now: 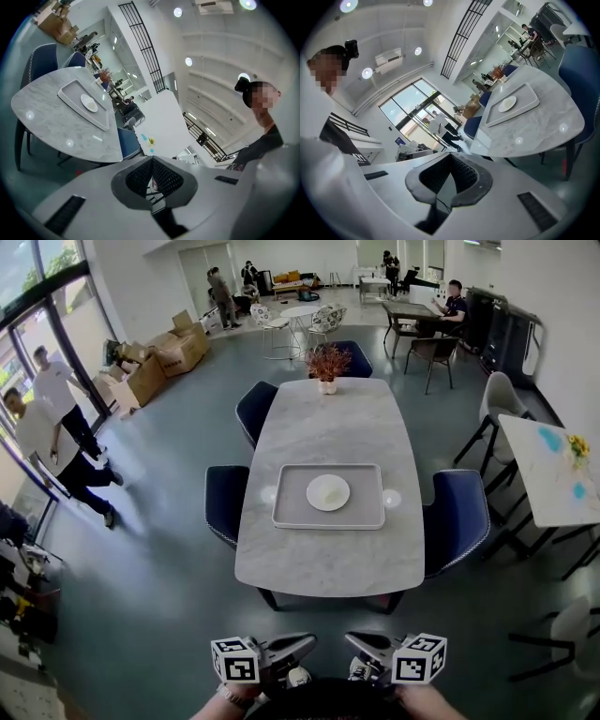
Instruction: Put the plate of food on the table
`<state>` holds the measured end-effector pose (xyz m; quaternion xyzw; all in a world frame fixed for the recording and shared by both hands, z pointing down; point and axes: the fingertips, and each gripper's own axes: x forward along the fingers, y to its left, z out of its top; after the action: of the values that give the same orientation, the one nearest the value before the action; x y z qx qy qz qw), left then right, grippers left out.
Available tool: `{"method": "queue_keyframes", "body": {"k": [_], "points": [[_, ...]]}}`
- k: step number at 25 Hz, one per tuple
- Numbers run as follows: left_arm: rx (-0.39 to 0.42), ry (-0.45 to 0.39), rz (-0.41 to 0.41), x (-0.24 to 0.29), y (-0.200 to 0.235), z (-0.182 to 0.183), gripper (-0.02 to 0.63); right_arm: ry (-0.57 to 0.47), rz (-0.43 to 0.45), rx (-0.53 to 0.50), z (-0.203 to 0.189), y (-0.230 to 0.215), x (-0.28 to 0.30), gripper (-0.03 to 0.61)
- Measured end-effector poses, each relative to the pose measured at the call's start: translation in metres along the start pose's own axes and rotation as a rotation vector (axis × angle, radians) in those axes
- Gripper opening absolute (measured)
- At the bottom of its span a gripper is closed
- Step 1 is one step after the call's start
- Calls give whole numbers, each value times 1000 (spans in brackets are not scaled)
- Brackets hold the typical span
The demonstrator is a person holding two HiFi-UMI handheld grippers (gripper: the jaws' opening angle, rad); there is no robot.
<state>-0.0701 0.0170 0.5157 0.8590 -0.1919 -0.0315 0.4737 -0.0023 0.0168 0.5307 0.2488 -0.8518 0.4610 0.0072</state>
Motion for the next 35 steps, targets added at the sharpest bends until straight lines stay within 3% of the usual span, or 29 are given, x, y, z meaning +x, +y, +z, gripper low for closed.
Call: {"method": "queue_keyframes", "body": {"k": [9,17,35], "points": [[26,14,-16,-20,-4,-11,8,-2,47,14,-23,18,15,11],[27,10,-13,-33,-6,-10,8,35,15,-46,-29,34,24,11],[25,4,-21,-45,-10,-12,8,32,8,-65,-36,46,24,11]]}}
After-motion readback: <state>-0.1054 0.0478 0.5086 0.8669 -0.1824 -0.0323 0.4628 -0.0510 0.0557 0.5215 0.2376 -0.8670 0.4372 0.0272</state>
